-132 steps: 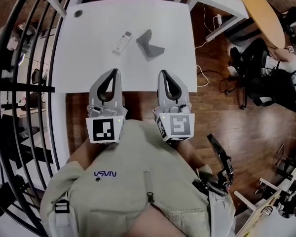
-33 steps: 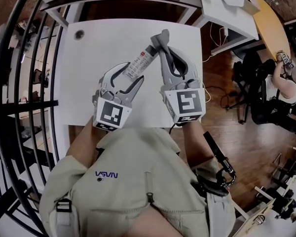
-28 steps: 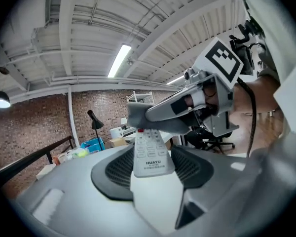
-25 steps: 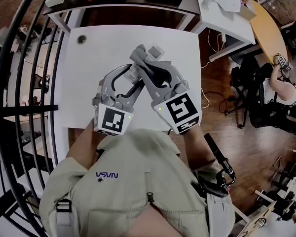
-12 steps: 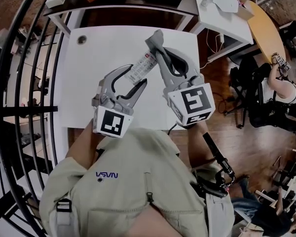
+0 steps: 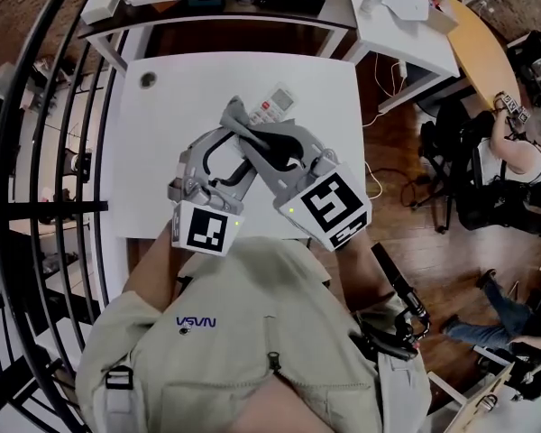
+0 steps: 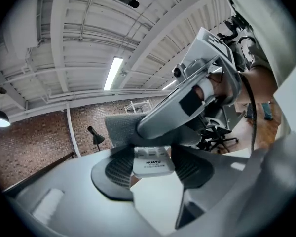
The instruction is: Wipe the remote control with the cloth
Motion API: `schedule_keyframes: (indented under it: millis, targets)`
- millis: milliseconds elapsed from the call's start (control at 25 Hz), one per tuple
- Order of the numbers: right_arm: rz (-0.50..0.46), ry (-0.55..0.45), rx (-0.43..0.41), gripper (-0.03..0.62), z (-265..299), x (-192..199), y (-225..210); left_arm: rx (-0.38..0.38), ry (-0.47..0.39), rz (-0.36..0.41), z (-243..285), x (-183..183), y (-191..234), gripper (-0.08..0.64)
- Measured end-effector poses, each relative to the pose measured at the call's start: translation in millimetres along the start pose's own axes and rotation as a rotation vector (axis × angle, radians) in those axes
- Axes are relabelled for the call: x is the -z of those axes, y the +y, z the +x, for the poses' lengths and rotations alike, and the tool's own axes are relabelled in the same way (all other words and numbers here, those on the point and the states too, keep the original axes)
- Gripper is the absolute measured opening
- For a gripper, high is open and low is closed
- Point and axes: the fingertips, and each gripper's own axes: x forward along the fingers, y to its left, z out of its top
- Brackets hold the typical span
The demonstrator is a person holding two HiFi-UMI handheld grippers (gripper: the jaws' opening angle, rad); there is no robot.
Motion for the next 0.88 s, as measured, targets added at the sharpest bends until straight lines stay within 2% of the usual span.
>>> schedule_keyframes:
  millis: [80, 120, 240, 320, 400, 520, 640, 760, 840, 880]
  targets:
    - [0.022, -0.050, 0.001, 0.025, -10, -6, -5, 0.007, -0.012, 0.004, 0, -3, 1, 0.244]
    - [0.031, -0.070, 0.037, 0.024, -16, -7, -14, 0.011, -0.020, 0.000, -1, -4, 2, 0.244]
    - [0.043, -0.111, 0.245, 0.023, -38, -11, -61, 0.024, -0.051, -0.050, -3, -8, 7, 0.244]
    - [0.039, -0.109, 0.361, 0.024, -48, -9, -87, 0.032, -0.087, -0.114, -4, -11, 9, 0.244]
    - [0.018, -0.086, 0.402, 0.024, -52, -3, -95, 0.035, -0.125, -0.217, -5, -16, 11, 0.244]
    - [-0.022, -0.071, 0.335, 0.025, -45, 1, -74, 0.049, -0.143, -0.355, -7, -17, 12, 0.244]
    - [-0.069, -0.119, 0.176, 0.025, -31, -9, -31, 0.080, -0.162, -0.434, -9, -9, 16, 0.244]
    - [-0.034, -0.187, 0.039, 0.023, -26, -21, 2, 0.116, -0.201, -0.547, -13, -7, 20, 0.244]
    - [0.001, -0.233, 0.039, 0.024, -33, -28, 2, 0.147, -0.232, -0.651, -15, -10, 22, 0.244]
    - [0.015, -0.252, 0.078, 0.024, -39, -29, -8, 0.164, -0.246, -0.699, -15, -12, 22, 0.244]
